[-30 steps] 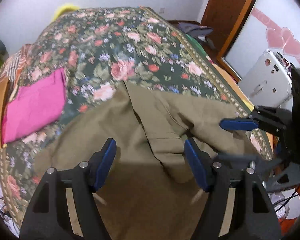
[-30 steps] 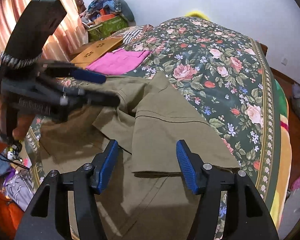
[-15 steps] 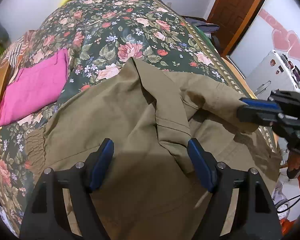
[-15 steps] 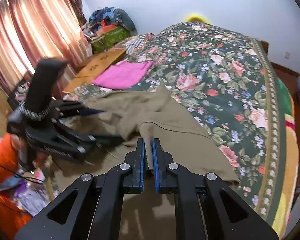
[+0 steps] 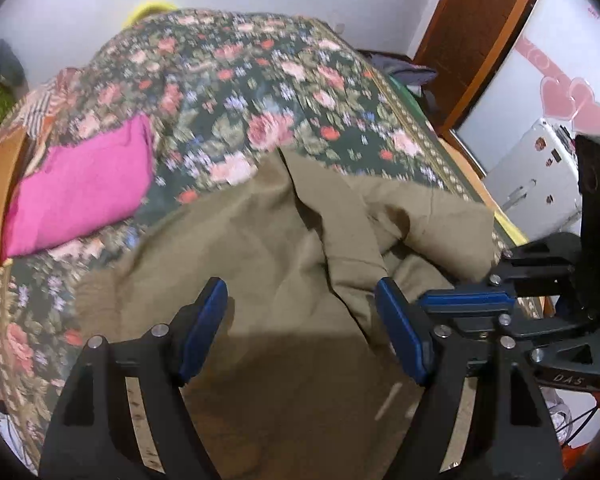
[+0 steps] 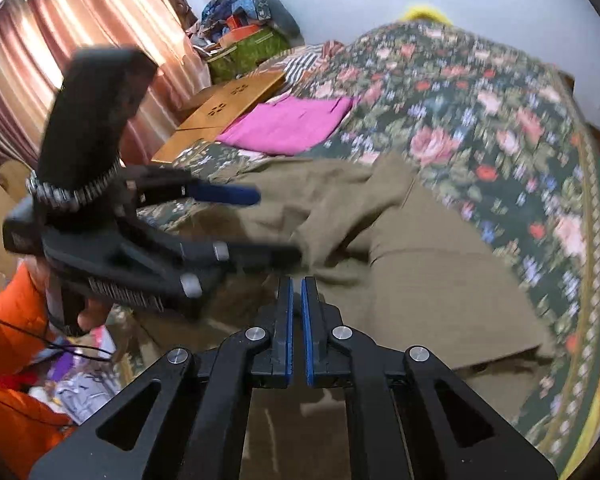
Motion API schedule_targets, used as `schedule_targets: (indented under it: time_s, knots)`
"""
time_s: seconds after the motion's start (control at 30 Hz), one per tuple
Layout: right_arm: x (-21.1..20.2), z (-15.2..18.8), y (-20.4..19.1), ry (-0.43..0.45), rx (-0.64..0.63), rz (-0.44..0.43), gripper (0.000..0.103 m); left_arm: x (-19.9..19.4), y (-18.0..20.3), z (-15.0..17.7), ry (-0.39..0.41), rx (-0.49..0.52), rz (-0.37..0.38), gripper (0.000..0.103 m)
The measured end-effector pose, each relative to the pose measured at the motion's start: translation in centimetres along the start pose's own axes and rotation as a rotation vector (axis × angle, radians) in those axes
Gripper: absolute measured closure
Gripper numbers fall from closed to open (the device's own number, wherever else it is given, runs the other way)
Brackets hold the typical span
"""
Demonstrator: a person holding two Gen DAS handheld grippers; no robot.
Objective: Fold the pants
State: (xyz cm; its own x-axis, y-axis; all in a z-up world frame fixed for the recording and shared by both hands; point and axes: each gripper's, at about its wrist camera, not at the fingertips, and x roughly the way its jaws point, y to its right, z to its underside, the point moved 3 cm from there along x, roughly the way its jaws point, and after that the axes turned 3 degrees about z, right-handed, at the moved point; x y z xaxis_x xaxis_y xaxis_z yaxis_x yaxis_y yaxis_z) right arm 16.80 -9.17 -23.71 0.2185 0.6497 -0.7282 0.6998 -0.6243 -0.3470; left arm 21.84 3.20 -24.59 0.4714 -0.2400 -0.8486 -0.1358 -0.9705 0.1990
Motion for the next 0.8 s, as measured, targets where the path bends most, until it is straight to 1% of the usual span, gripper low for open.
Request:
schedule_targets:
  time_s: [0.03,0.13,0.23,0.27,0.3,0.33,0.4,0.47,0.53,0.57,0.63,0.7,0.8]
  knots:
    - [-0.4,0.0,0.1,0.009,0.004,0.002,0.099,-0.3,-0.3,-0.3,0.008,-0.004,-0.002,0.027]
    - [-2.6,-1.0,0.6,0.084,0.008,0.031,0.099,-0.4,-0.7,-0.8,0.014,-0.012,-0.011,0.027]
    - [-4.1,-2.3,1.8,0.140,0.011,0.110,0.095,0.1,-0.6,-1.7,0.014,-0.027,0.006,0.027]
    - [-4.1,-2.6,2.5,0.146,0.013,0.149,0.094,0.2,-0.5,-1.9,0.016,-0.026,0.015,0.027]
    - [-3.9,-2.8,3.0,0.142,0.016,0.169,0.092,0.5,-0.3,-2.2,0.018,-0.022,0.017,0.027]
    - [-3.5,-2.8,3.6,0.131,0.021,0.189,0.089,0.9,-0.1,-2.6,0.017,-0.016,0.011,0.027]
    - [-2.5,-2.5,4.5,0.098,0.033,0.217,0.087,2.1,0.1,-3.2,0.003,-0.011,-0.001,0.027]
    - [-1.1,-2.0,4.8,0.054,0.046,0.203,0.087,3.2,0.0,-3.5,-0.012,0.001,-0.017,0.027]
    - [0.2,-0.9,4.4,0.002,0.046,0.153,0.087,4.4,-0.7,-3.5,-0.036,0.005,-0.057,0.027]
    - [0.6,-0.6,4.2,-0.014,0.038,0.141,0.086,4.9,-1.2,-3.3,-0.050,0.001,-0.072,0.027]
    - [1.1,0.0,3.5,-0.021,-0.002,0.149,0.083,6.0,-2.3,-3.0,-0.081,-0.013,-0.086,0.026]
    - [1.3,0.2,3.2,-0.038,-0.018,0.119,0.083,6.6,-3.2,-2.6,-0.097,-0.028,-0.081,0.025]
    - [1.5,0.4,3.2,-0.052,-0.022,0.094,0.082,6.6,-3.5,-2.5,-0.092,-0.032,-0.089,0.024]
